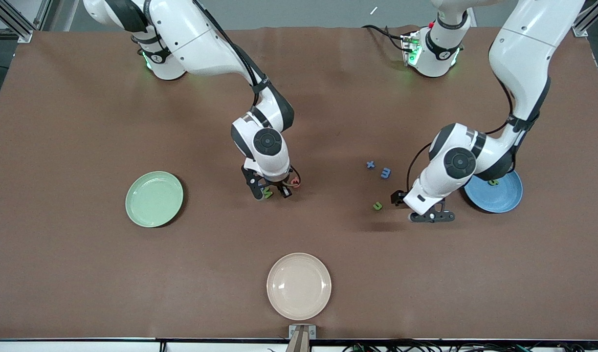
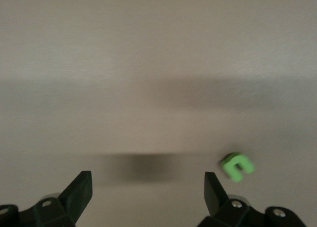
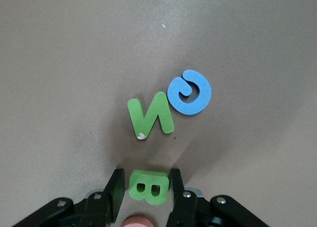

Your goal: Sort upper and lower case letters into plates

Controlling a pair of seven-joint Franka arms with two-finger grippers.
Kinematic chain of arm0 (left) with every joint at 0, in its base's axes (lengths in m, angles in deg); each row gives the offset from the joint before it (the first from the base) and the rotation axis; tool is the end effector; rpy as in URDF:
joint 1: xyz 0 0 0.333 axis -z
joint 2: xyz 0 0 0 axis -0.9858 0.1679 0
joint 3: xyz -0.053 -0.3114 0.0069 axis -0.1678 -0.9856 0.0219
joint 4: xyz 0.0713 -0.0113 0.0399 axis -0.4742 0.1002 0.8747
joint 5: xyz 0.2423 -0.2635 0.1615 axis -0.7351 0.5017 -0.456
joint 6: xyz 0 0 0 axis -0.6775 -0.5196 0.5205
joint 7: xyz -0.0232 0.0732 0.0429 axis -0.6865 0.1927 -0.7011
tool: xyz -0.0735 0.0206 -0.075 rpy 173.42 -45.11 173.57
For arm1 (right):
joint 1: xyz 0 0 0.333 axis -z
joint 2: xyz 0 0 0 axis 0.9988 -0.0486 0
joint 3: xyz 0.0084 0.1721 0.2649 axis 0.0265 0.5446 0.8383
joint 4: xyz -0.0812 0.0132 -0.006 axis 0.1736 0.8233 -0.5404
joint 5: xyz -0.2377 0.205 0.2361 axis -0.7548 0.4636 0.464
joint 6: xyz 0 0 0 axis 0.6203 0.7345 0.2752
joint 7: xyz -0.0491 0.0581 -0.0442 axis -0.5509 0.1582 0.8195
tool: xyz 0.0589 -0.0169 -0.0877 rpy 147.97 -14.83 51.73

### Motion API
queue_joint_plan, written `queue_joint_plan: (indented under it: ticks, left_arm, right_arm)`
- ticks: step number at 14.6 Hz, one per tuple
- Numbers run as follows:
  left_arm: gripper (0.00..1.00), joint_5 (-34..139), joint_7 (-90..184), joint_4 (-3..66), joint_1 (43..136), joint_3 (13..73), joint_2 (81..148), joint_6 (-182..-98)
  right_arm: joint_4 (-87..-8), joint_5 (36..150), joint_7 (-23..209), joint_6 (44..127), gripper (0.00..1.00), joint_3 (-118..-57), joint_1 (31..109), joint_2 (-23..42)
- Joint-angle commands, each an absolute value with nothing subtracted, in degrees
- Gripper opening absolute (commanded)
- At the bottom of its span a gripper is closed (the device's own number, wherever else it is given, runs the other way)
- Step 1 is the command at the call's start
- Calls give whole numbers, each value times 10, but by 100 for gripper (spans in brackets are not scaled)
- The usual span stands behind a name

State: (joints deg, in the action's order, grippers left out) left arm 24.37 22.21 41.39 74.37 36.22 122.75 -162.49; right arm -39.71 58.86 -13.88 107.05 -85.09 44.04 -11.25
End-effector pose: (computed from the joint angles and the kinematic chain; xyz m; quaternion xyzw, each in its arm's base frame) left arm 0.6008 -0.1908 0.2109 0.9998 0.0131 0.0029 0.0122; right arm 0.5279 0.4560 0.1803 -0.8536 0.5208 -0.0009 0.0104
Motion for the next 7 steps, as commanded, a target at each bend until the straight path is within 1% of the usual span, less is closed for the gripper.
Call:
queue_joint_plan:
  ticks: [1,2,3,4,5,7]
  left_arm:
    - [100,233,185,350,773,368,1278,-1601]
    - [100,233,175,334,787,376,1286,-1586]
    - [99,233,168,325,804,387,1289,-1578]
    - [99,234,165,322,821,399,1293,-1577]
    - [99,234,156,313,837,410,1296,-1577]
    - [99,235,144,303,848,414,1303,-1577]
  right_arm:
    - [-389,582,-153,1073,44,-856,431,-123]
    - [-389,583,-154,1078,38,-856,428,-123]
    - [-390,583,-154,1080,27,-856,429,-123]
    - [-391,583,-154,1080,11,-856,432,-123]
    - [-390,584,-154,1080,2,-857,437,-122]
    - [-389,582,-147,1078,0,-866,442,-116]
